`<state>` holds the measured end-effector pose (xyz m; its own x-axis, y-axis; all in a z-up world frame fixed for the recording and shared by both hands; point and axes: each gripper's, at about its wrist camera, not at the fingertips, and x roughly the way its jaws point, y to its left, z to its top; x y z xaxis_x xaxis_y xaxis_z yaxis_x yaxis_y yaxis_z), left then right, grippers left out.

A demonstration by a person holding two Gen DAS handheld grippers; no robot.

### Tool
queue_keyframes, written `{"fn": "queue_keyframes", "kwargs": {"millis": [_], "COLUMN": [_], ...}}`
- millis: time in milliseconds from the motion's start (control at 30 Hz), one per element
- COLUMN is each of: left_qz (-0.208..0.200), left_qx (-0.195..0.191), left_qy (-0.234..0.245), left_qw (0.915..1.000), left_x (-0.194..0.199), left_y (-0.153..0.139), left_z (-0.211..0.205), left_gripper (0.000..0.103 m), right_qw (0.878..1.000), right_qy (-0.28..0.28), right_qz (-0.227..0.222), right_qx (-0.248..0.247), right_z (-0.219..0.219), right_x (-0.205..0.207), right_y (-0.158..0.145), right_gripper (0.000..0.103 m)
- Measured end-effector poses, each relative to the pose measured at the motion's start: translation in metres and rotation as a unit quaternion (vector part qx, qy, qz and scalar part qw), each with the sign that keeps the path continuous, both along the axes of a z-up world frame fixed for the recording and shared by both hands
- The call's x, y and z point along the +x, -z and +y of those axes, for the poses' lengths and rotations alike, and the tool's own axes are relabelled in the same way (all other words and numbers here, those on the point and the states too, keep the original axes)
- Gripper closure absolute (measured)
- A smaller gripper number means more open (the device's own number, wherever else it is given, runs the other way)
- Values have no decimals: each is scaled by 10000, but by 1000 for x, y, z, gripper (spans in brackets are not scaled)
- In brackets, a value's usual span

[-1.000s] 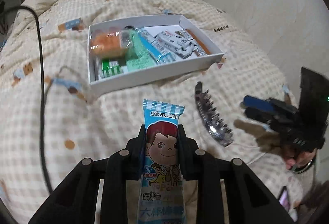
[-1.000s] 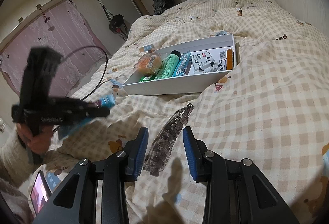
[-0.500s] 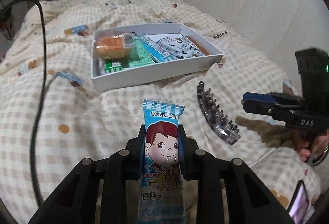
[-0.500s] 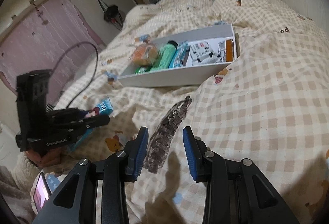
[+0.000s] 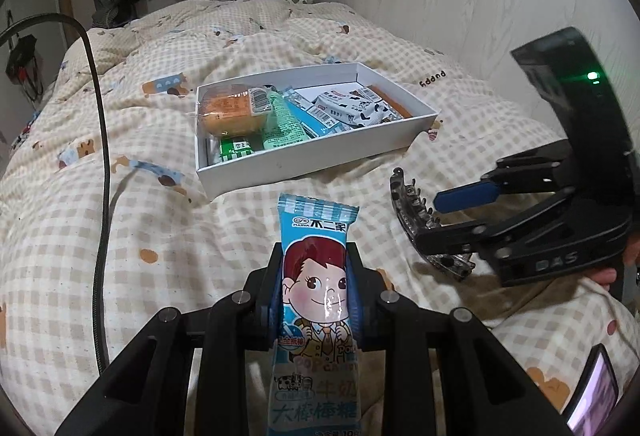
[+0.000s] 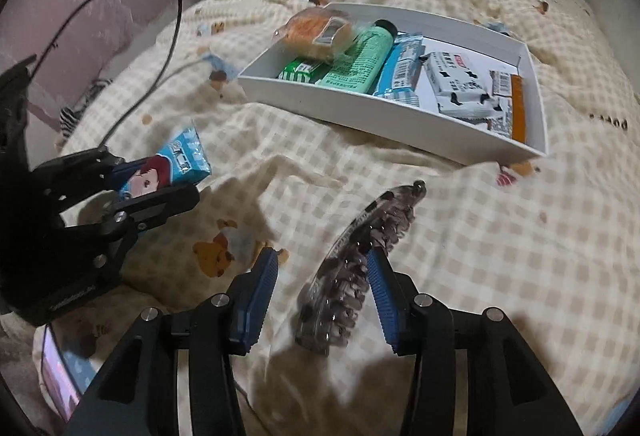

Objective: Organize objects
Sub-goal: 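Grasp the purple hair claw clip with the right gripper while the left holds the candy pack, then carry the candy pack and claw clip over the white box with both grippers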

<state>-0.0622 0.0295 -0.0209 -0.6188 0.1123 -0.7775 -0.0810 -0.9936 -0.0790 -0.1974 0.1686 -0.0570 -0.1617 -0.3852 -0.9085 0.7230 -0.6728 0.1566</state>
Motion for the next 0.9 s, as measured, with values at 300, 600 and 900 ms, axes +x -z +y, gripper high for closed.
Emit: {"fn": "queue_keyframes", "kwargs": {"millis": [300, 600, 900], "left_qz": [-3, 11, -85], "left_qx": [-11, 22, 97], "left_qy": [-6, -21, 8], "left_qw": [10000, 10000, 9999], "left_x": [0, 1, -2], "left_y": [0, 0, 4], "left_z": [1, -1, -1], "left_gripper": [73, 73, 73], "right_qw": [9977, 9985, 9939], "right_qy": [297, 279, 516], "right_qz": [-367, -413, -818], "right_qx": [496, 204, -525], "right_z": [2, 24, 67], "right_x": [-12, -2, 7], "right_y": [26, 11, 4], "right_gripper": [57, 70, 70]}}
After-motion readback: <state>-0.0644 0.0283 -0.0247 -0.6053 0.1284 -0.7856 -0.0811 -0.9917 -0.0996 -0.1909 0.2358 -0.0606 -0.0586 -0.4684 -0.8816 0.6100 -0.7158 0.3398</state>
